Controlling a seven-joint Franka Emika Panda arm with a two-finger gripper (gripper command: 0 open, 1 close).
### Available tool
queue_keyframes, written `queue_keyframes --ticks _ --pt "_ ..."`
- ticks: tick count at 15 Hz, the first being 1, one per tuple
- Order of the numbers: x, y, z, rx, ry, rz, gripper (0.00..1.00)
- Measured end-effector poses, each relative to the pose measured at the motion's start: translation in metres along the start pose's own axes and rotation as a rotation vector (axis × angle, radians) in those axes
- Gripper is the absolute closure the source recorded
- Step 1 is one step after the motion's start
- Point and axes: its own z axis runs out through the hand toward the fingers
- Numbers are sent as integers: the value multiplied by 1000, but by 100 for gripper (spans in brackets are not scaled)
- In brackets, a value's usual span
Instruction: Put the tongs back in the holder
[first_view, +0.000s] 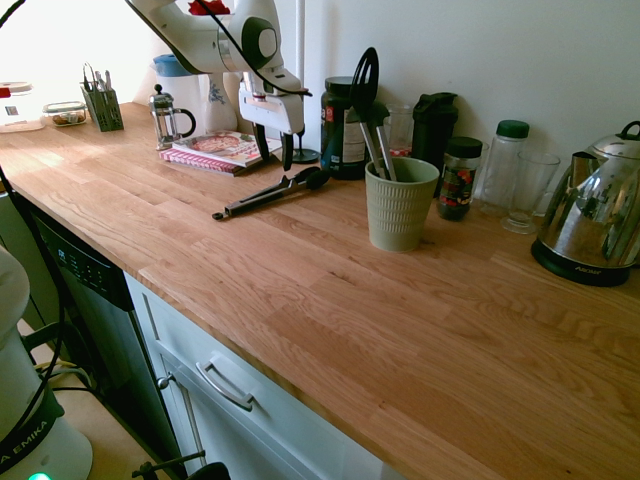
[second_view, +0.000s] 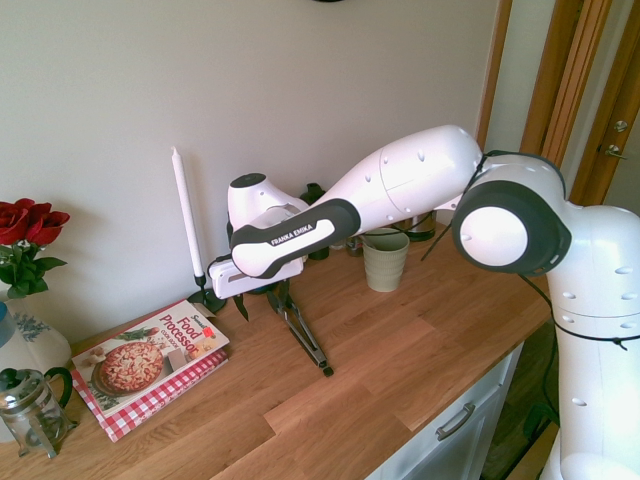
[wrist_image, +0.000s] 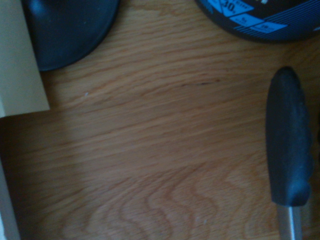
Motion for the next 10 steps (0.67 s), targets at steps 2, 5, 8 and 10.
queue_keyframes --ticks 2,5,8,10 --pt "9 3 1 0 3 14 0" --pt "18 11 11 -11 -8 30 0" --pt "22 16 26 -21 -32 25 100" --pt "21 15 34 -18 -44 18 100"
